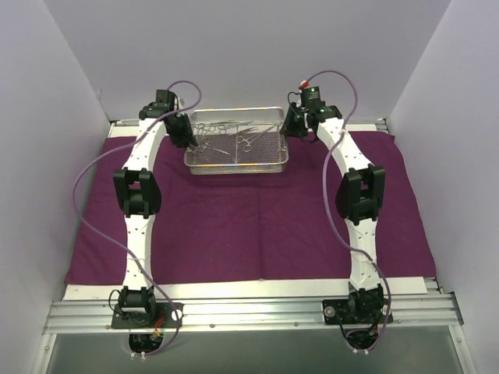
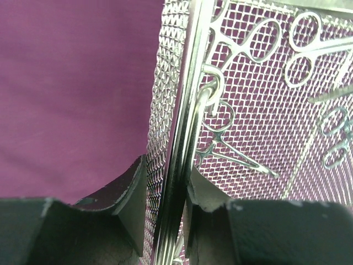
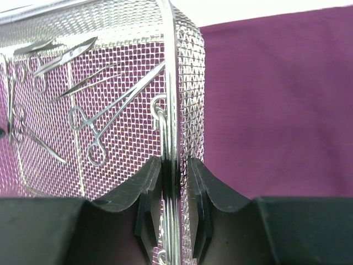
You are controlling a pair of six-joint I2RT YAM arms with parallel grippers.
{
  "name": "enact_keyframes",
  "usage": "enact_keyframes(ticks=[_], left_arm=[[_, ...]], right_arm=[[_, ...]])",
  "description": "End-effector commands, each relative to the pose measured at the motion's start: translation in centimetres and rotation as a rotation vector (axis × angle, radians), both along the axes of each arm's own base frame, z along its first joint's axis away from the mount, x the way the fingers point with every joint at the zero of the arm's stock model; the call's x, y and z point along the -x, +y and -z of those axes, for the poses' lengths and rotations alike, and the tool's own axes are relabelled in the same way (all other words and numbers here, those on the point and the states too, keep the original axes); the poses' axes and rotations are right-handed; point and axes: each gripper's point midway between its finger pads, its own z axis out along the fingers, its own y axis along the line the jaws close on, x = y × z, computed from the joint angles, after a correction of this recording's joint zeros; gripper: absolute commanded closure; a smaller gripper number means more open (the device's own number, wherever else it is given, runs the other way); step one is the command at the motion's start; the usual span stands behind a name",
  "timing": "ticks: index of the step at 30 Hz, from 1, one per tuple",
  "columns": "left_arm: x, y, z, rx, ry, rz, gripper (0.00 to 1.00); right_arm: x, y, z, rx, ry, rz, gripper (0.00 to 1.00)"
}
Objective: Open and lay out the surgical kit
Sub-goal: Pick up the container from the surgical kit, then place the container in the surgical kit.
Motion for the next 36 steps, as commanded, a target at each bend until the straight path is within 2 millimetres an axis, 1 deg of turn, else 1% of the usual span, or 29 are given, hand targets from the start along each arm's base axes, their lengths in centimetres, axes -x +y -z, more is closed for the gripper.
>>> enact_keyframes(ticks=[1,2,3,4,5,6,7,8,9,10,11,12,13,14,16,17,18,19,20,22,23,25,29,33,35,36], left_arm=[[-0.9,3.8,-14.7,0.121,-0.284,-0.106,0.98],[-0.3,4.6,-15.2,0.106,-0.283,-0.116,0.98],[-0.1,7.7,-15.0,0.085,-0.274,-0.165,0.98],[0.4,8.6,-13.7,0.075,-0.237,-0.177,0.98],[1.0,9.5,-14.1,0.058,-0.243,-0.176,0.98],[1.4,11.4,-14.0,0.036,-0.238,-0.205,0.98],[1.9,12.3,-13.6,0.010,-0.229,-0.204,0.98],[2.8,13.1,-13.4,-0.008,-0.214,-0.212,0.98],[3.3,14.3,-13.3,-0.022,-0.211,-0.228,0.98],[3.6,15.1,-13.2,-0.044,-0.213,-0.233,0.98],[4.4,15.7,-12.6,-0.051,-0.193,-0.239,0.98],[4.7,16.2,-12.3,-0.056,-0.186,-0.247,0.98],[5.0,17.5,-11.9,-0.064,-0.175,-0.263,0.98],[5.5,17.9,-11.1,-0.063,-0.152,-0.266,0.98],[5.8,18.9,-10.3,-0.068,-0.136,-0.271,0.98],[6.0,19.7,-9.8,-0.073,-0.126,-0.284,0.98],[6.2,20.0,-9.0,-0.075,-0.110,-0.285,0.98],[6.0,20.4,-8.6,-0.077,-0.113,-0.284,0.98],[6.0,20.7,-7.9,-0.071,-0.103,-0.283,0.98],[5.7,20.8,-7.3,-0.072,-0.097,-0.277,0.98],[5.6,20.7,-6.6,-0.067,-0.083,-0.275,0.98],[5.4,20.8,-6.0,-0.060,-0.075,-0.278,0.98],[4.9,20.7,-3.8,-0.040,-0.045,-0.288,0.98],[4.6,20.6,-2.1,-0.025,-0.016,-0.284,0.98],[4.6,20.8,-1.0,-0.023,0.005,-0.286,0.96],[4.6,20.8,-0.6,-0.025,0.011,-0.287,0.93]], right_arm=[[2.2,3.7,-6.4,-0.051,-0.090,-0.045,1.00],[2.3,4.8,-6.2,-0.055,-0.090,-0.060,1.00],[3.0,6.9,-6.1,-0.067,-0.089,-0.089,1.00],[3.1,8.2,-6.8,-0.078,-0.105,-0.108,1.00],[3.3,9.6,-6.1,-0.082,-0.094,-0.126,1.00],[4.2,11.9,-6.1,-0.094,-0.094,-0.160,1.00],[4.3,13.3,-6.7,-0.106,-0.112,-0.177,1.00],[4.6,14.5,-5.9,-0.109,-0.100,-0.197,1.00],[5.5,16.5,-5.9,-0.115,-0.104,-0.229,1.00],[5.8,17.4,-5.8,-0.123,-0.104,-0.237,1.00],[6.1,18.4,-4.9,-0.123,-0.089,-0.248,1.00],[6.4,19.1,-4.5,-0.130,-0.081,-0.260,1.00],[7.0,20.4,-4.3,-0.138,-0.082,-0.279,1.00],[7.2,20.9,-3.7,-0.134,-0.075,-0.286,1.00],[8.0,22.2,-3.0,-0.128,-0.071,-0.310,1.00],[8.2,22.6,-2.1,-0.117,-0.059,-0.320,1.00],[8.3,22.8,-1.9,-0.117,-0.056,-0.324,1.00],[8.4,23.0,-1.6,-0.114,-0.050,-0.327,1.00],[8.4,23.0,-0.9,-0.107,-0.040,-0.330,1.00],[8.4,23.1,-0.3,-0.100,-0.036,-0.329,1.00],[8.5,23.2,0.4,-0.096,-0.024,-0.332,1.00],[8.5,23.3,0.8,-0.095,-0.015,-0.337,1.00],[8.7,23.1,2.3,-0.081,0.017,-0.338,1.00],[8.9,22.7,3.9,-0.059,0.042,-0.339,1.00],[9.0,22.6,4.6,-0.060,0.059,-0.336,1.00],[8.9,22.5,4.8,-0.059,0.060,-0.332,1.00]])
